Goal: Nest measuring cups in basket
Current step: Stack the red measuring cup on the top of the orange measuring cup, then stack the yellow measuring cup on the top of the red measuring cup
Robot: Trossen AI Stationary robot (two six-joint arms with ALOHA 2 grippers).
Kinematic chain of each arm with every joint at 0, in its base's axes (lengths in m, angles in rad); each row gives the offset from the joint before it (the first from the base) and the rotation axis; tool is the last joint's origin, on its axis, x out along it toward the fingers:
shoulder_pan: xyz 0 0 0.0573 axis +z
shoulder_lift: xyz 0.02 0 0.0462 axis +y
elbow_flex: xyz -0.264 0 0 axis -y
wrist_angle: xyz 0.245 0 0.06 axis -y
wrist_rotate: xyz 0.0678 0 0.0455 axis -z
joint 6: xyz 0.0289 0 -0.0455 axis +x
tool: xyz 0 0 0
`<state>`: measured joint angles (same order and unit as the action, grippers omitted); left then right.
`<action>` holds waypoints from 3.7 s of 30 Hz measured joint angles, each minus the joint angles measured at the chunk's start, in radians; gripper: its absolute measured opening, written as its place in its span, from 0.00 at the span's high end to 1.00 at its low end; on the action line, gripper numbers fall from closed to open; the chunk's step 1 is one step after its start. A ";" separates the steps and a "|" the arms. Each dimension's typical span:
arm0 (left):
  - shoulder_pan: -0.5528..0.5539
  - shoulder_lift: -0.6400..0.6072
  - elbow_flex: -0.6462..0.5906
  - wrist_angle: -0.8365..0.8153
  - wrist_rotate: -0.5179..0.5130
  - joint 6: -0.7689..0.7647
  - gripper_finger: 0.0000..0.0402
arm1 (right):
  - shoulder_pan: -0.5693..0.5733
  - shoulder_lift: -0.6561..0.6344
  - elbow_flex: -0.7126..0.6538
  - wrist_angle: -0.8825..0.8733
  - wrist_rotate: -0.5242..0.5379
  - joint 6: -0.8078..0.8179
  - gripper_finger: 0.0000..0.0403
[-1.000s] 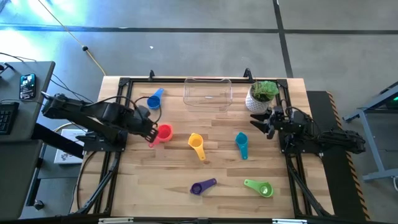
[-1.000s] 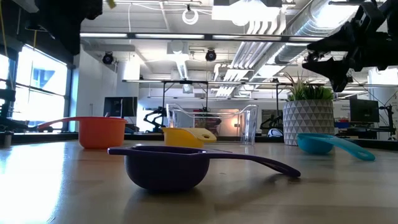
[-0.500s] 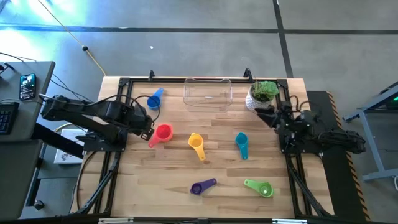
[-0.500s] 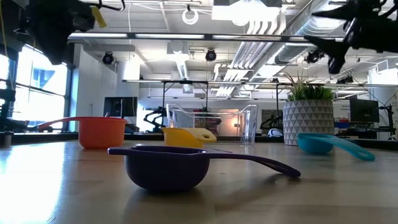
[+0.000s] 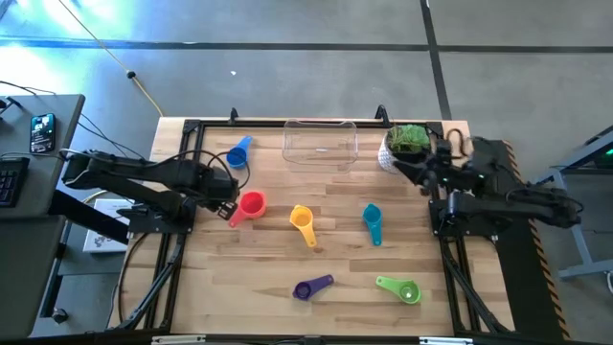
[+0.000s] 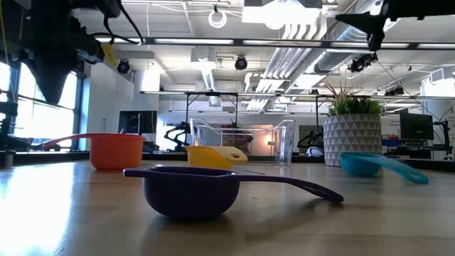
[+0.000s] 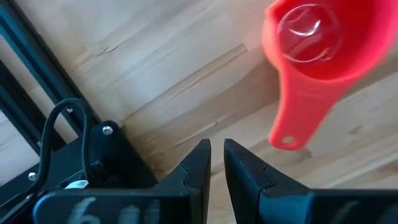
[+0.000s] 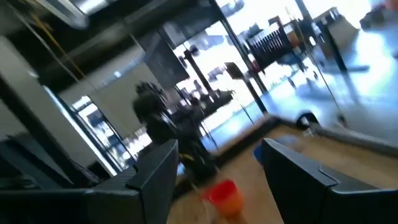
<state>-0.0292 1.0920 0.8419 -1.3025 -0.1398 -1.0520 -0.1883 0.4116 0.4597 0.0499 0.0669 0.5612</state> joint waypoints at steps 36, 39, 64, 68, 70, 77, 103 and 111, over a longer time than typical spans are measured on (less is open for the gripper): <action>0.024 0.014 -0.308 0.519 0.013 -0.072 0.91 | 0.126 0.991 0.445 -0.135 0.038 0.296 0.45; 0.024 0.023 -0.322 0.542 0.030 -0.072 0.91 | 0.136 1.026 0.453 -0.136 0.039 0.307 0.45; -0.051 0.191 -0.340 0.955 0.133 -0.115 0.91 | 0.143 1.046 0.458 -0.137 0.059 0.310 0.45; -0.058 0.196 -0.340 0.964 0.147 -0.110 0.91 | 0.143 1.046 0.458 -0.136 0.057 0.291 0.45; -0.058 0.190 -0.340 0.957 0.164 -0.092 0.91 | 0.145 1.046 0.458 -0.136 0.057 0.288 0.45; -0.058 0.125 -0.330 0.928 0.193 -0.054 0.91 | 0.167 1.046 0.463 -0.119 0.059 0.269 0.45; 0.032 -0.175 -0.163 0.553 0.109 0.270 0.91 | 0.303 1.069 0.595 -0.237 0.299 0.329 0.45; 0.052 -0.183 -0.163 0.536 0.109 0.347 0.91 | 0.362 1.218 0.628 -0.135 0.298 0.405 0.45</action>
<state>0.0223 0.9085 0.6788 -0.7670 -0.0309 -0.7052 0.1736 1.6295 1.0874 -0.0853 0.3653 0.9666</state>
